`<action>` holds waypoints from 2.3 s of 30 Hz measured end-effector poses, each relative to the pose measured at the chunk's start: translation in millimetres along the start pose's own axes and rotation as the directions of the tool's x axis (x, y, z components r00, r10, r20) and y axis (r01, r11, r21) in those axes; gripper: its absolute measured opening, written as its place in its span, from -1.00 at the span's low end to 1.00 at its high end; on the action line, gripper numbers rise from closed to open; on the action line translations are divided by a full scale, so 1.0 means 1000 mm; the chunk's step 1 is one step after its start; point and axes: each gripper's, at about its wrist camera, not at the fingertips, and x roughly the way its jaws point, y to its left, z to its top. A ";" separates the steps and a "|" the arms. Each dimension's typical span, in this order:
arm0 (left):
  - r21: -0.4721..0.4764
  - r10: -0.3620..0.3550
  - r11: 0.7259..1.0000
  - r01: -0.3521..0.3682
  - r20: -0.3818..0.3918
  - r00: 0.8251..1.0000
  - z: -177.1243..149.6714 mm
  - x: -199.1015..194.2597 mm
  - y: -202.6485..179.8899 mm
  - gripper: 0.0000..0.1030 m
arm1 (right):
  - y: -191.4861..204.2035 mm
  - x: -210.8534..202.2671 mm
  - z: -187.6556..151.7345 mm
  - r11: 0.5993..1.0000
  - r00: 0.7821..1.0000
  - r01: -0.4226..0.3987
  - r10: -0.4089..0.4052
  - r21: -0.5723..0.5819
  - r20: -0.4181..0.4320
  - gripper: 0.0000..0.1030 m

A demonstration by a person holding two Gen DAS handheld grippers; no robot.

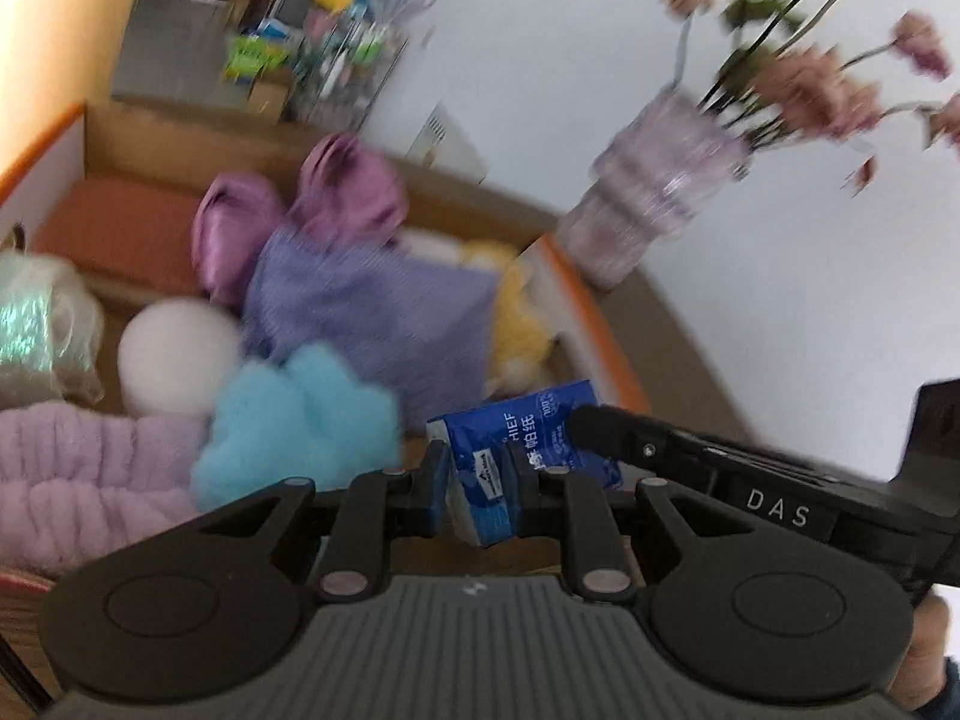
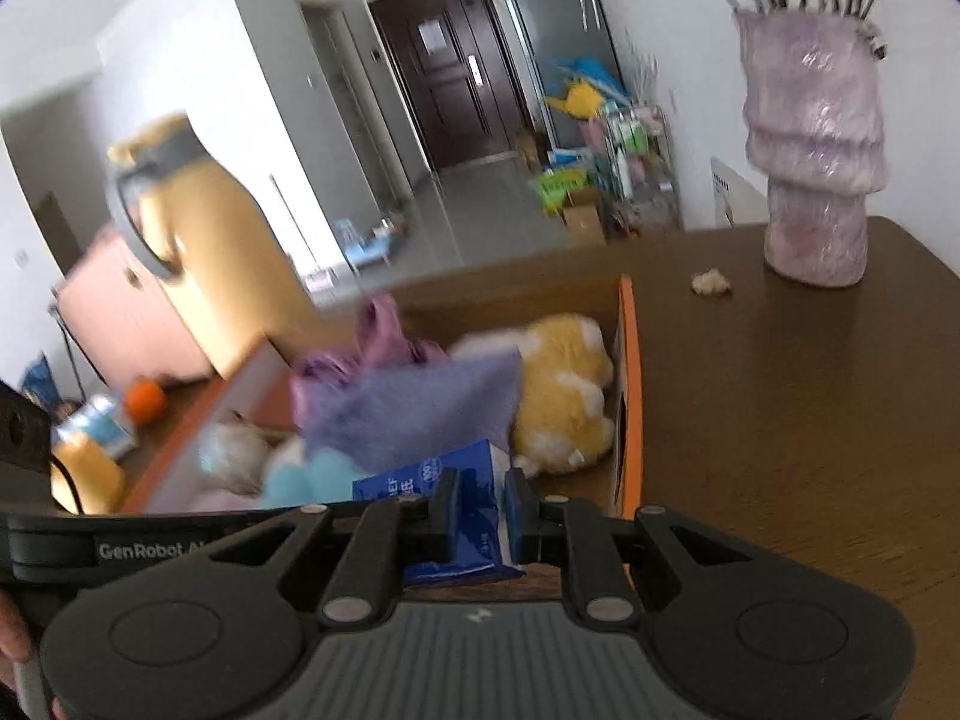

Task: Organize soft objects
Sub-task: 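Carry the tissue pack into the box and open both grippers, then move both grippers back toward the white sponge and wrapped snack, then grasp the wrapped snack with the right gripper while the left grasps the white wedge sponge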

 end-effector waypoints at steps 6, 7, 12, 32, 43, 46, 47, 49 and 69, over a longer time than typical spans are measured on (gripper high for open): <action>0.066 0.103 0.993 -0.102 -0.013 0.995 -0.007 0.007 0.015 -0.53 | 0.026 0.030 -0.020 0.993 0.997 0.036 -0.044 -0.112 -0.068 -0.71; 0.084 0.104 0.991 -0.104 -0.002 0.995 -0.006 0.003 0.013 -0.42 | 0.028 0.030 -0.021 0.993 0.996 0.033 -0.042 -0.112 -0.076 -0.71; 0.183 0.115 0.975 -0.129 0.084 0.990 -0.002 -0.030 -0.008 -0.38 | 0.033 -0.001 -0.011 0.993 0.998 0.042 -0.047 -0.114 -0.043 -0.68; 0.303 0.204 0.885 -0.353 0.428 0.880 -0.057 -0.278 -0.058 0.03 | 0.067 -0.266 -0.035 0.975 0.954 0.105 -0.042 -0.197 0.298 -0.54; 0.282 0.267 0.838 -0.466 0.532 0.803 -0.170 -0.321 -0.042 0.53 | 0.108 -0.281 -0.161 0.943 0.929 0.111 0.014 -0.314 0.370 0.02; 0.280 0.304 0.798 -0.534 0.577 0.758 -0.230 -0.320 -0.036 0.55 | 0.120 -0.268 -0.211 0.932 0.936 0.128 0.001 -0.340 0.353 0.09; 0.284 0.321 0.784 -0.552 0.575 0.752 -0.247 -0.318 -0.034 0.55 | 0.123 -0.261 -0.225 0.932 0.944 0.114 0.007 -0.345 0.330 0.09; 0.281 0.351 0.785 -0.552 0.533 0.770 -0.270 -0.309 -0.028 0.55 | 0.126 -0.249 -0.242 0.941 0.958 0.075 0.024 -0.331 0.285 0.09; 0.176 0.500 0.775 -0.607 0.417 0.759 -0.240 -0.258 0.042 0.63 | 0.145 -0.042 -0.171 0.957 0.999 0.028 -0.021 -0.290 0.027 -0.62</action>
